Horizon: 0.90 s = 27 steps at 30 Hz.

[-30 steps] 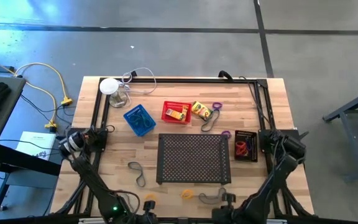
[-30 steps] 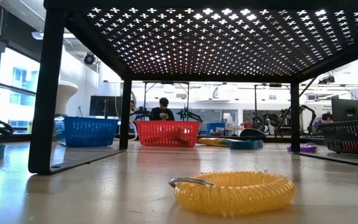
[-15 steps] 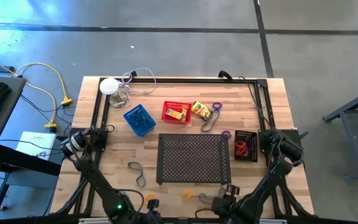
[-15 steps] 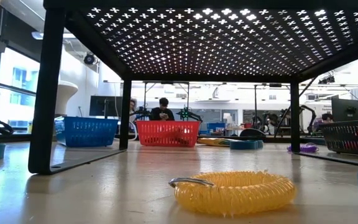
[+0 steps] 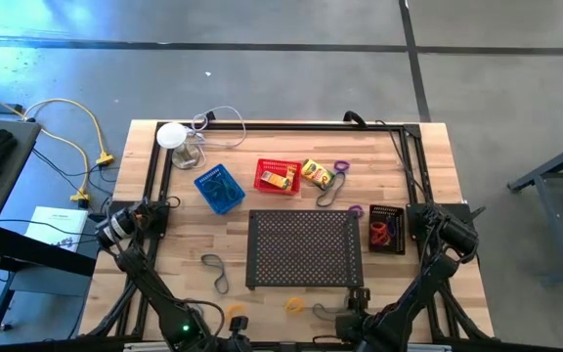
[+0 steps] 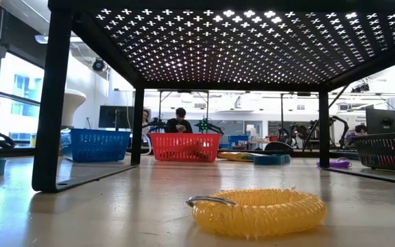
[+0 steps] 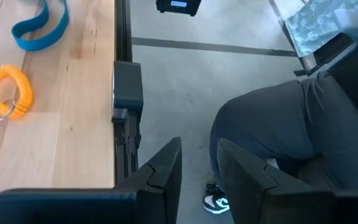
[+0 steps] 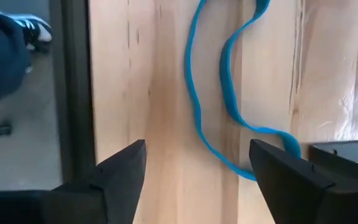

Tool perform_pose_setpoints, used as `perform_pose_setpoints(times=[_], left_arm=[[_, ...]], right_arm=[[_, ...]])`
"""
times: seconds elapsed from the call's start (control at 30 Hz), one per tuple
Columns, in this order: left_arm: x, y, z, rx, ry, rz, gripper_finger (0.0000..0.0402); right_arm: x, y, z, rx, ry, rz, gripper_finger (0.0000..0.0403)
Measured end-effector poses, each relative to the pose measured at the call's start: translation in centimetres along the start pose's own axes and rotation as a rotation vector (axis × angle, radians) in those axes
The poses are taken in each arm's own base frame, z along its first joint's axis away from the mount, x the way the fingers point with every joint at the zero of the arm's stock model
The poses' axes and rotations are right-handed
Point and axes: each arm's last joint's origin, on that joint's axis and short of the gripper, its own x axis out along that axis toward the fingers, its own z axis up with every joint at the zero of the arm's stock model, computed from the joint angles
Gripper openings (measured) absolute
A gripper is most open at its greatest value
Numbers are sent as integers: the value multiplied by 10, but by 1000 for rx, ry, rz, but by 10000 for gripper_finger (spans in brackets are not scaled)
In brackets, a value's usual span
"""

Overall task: Pick & Place Office Desk Supplies
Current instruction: Put the blue rubber band into the blue bin

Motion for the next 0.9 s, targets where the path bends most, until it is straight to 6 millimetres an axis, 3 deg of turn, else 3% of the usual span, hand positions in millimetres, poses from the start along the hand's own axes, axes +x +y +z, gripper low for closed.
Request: perform_pose_setpoints(times=[0.33,0.53,0.7,0.9], left_arm=[[0,0,0,0,-1,2,98],[0,0,0,9,-2,3,98],[0,0,0,9,-4,5,98],[0,0,0,9,-4,5,98]], right_arm=[[18,-8,-13,-25,21,-40,246],[26,-10,-13,-126,9,10,219],[30,-11,-6,-121,34,76,167],[32,-14,0,-129,24,84,67]])
